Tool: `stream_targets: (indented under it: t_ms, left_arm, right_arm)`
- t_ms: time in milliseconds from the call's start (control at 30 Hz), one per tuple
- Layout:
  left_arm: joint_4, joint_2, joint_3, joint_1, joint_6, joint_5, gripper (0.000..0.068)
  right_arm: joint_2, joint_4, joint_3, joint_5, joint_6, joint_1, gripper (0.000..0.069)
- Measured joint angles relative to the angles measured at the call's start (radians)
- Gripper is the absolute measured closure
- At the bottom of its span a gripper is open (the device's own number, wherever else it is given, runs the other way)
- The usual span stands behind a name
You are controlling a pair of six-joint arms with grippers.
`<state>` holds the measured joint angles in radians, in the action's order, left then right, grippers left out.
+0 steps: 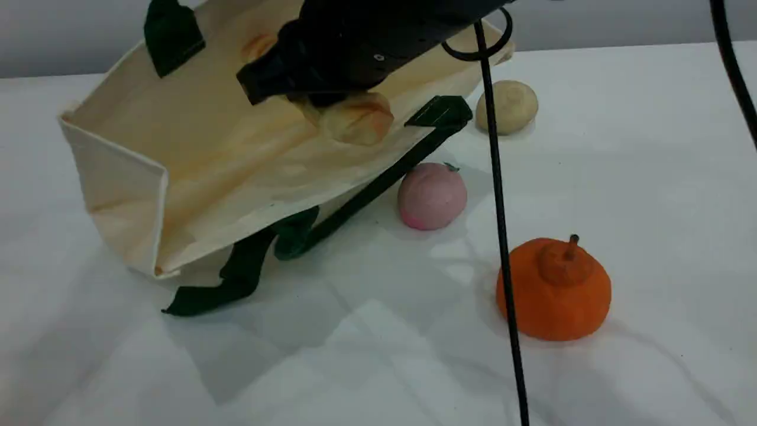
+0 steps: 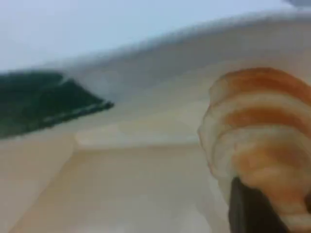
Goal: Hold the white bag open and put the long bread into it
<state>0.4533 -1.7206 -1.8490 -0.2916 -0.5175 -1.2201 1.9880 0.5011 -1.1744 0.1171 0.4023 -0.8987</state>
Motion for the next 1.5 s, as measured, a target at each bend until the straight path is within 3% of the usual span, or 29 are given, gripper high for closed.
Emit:
stream_targets:
  t_ms: [400, 500, 600, 767, 867, 1500]
  left_arm:
    - [-0.005, 0.000, 0.000, 0.000, 0.001, -0.001, 0.0596]
    - [-0.005, -0.001, 0.000, 0.000, 0.002, -0.001, 0.0596]
    - [-0.005, -0.001, 0.000, 0.000, 0.002, -0.001, 0.0596]
    - [-0.005, -0.001, 0.000, 0.000, 0.002, -0.004, 0.0596]
    - [-0.007, -0.001, 0.000, 0.000, 0.002, -0.004, 0.0596]
    - [-0.063, -0.001, 0.000, -0.001, 0.003, -0.001, 0.0596]
  right_arm:
    - [0.000, -0.003, 0.000, 0.002, -0.026, 0.000, 0.0568]
    - [0.000, -0.003, 0.000, 0.001, -0.026, 0.000, 0.0535]
    - [0.000, -0.003, 0.000, 0.001, -0.026, 0.000, 0.0435]
    - [-0.006, -0.003, 0.000, -0.005, -0.024, 0.000, 0.0209]
    - [-0.033, -0.007, 0.000, -0.045, -0.015, 0.001, 0.0154]
    - [-0.091, -0.026, 0.009, -0.342, -0.003, 0.016, 0.0191]
